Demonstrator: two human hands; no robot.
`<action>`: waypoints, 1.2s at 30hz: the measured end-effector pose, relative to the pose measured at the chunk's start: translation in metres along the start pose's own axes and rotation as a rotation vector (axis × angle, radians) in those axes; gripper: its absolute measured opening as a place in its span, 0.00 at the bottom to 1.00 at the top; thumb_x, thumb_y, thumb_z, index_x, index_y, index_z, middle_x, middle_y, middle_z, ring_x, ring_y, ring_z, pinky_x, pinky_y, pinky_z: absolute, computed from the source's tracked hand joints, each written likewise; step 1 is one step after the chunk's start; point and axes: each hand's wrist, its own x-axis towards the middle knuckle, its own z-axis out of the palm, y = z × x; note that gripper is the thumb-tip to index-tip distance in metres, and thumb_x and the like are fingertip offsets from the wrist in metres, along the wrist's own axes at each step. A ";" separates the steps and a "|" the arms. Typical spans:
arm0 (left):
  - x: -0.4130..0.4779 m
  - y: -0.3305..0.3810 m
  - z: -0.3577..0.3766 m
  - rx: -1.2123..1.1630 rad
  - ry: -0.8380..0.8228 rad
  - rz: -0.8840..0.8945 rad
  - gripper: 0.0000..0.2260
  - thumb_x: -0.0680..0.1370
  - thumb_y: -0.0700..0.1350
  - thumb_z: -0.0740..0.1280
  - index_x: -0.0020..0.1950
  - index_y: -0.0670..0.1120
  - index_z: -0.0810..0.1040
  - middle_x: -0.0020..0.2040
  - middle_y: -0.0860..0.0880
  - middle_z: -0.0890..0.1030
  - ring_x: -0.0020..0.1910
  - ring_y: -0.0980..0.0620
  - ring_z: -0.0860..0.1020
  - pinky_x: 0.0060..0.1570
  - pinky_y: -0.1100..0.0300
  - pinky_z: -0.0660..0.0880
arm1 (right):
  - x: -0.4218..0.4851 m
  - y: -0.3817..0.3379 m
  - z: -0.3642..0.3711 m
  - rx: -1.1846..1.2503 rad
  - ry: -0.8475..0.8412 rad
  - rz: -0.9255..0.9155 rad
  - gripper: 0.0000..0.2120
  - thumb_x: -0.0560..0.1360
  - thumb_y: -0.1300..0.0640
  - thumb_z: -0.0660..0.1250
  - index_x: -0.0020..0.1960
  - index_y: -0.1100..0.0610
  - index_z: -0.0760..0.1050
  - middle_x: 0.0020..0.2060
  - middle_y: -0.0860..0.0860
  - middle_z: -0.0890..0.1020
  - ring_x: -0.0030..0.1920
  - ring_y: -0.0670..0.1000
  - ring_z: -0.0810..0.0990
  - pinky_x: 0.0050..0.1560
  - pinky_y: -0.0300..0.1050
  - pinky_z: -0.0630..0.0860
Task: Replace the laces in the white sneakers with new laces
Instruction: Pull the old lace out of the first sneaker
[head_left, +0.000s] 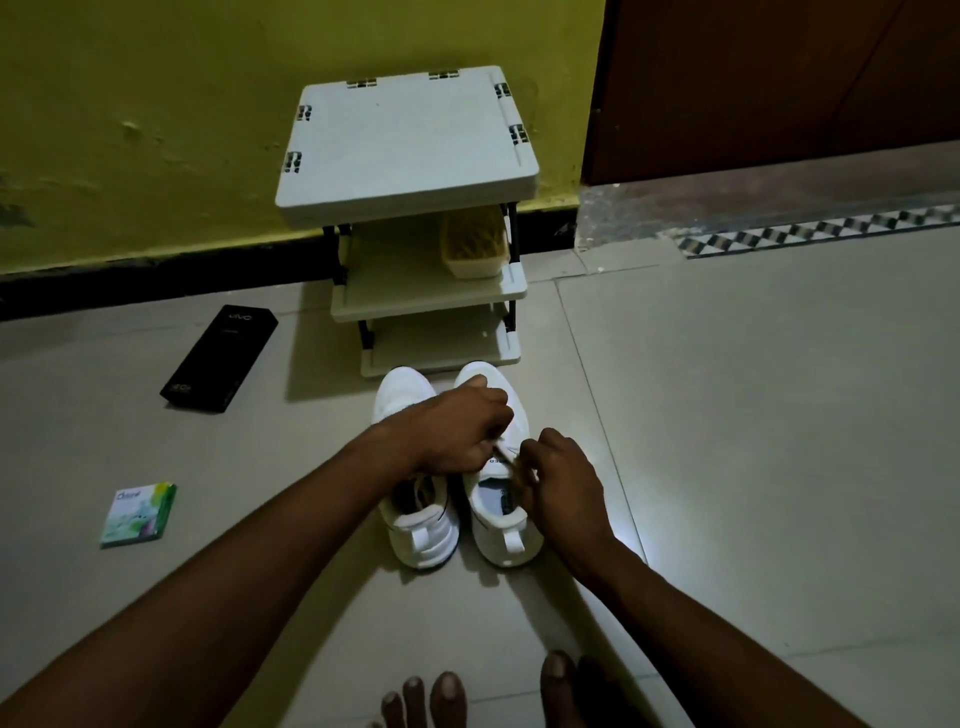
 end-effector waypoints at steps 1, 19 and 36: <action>0.001 0.000 -0.004 0.007 -0.025 -0.002 0.07 0.74 0.44 0.63 0.42 0.41 0.76 0.42 0.47 0.73 0.44 0.47 0.67 0.47 0.49 0.69 | 0.000 0.000 0.000 -0.009 0.001 -0.002 0.07 0.67 0.60 0.70 0.39 0.55 0.71 0.38 0.48 0.70 0.41 0.53 0.70 0.33 0.48 0.68; -0.006 0.008 0.027 -0.484 0.296 -0.338 0.11 0.72 0.29 0.68 0.40 0.44 0.82 0.39 0.50 0.73 0.40 0.49 0.76 0.40 0.59 0.70 | -0.001 0.016 0.012 0.214 0.072 -0.064 0.12 0.76 0.54 0.67 0.58 0.55 0.81 0.49 0.49 0.72 0.47 0.51 0.76 0.44 0.49 0.78; -0.010 0.017 0.031 -0.527 0.348 -0.443 0.09 0.75 0.34 0.70 0.45 0.48 0.85 0.45 0.49 0.81 0.46 0.54 0.78 0.50 0.61 0.73 | -0.010 0.017 0.015 0.116 0.136 -0.038 0.19 0.79 0.44 0.56 0.60 0.53 0.76 0.48 0.46 0.71 0.46 0.48 0.73 0.39 0.50 0.76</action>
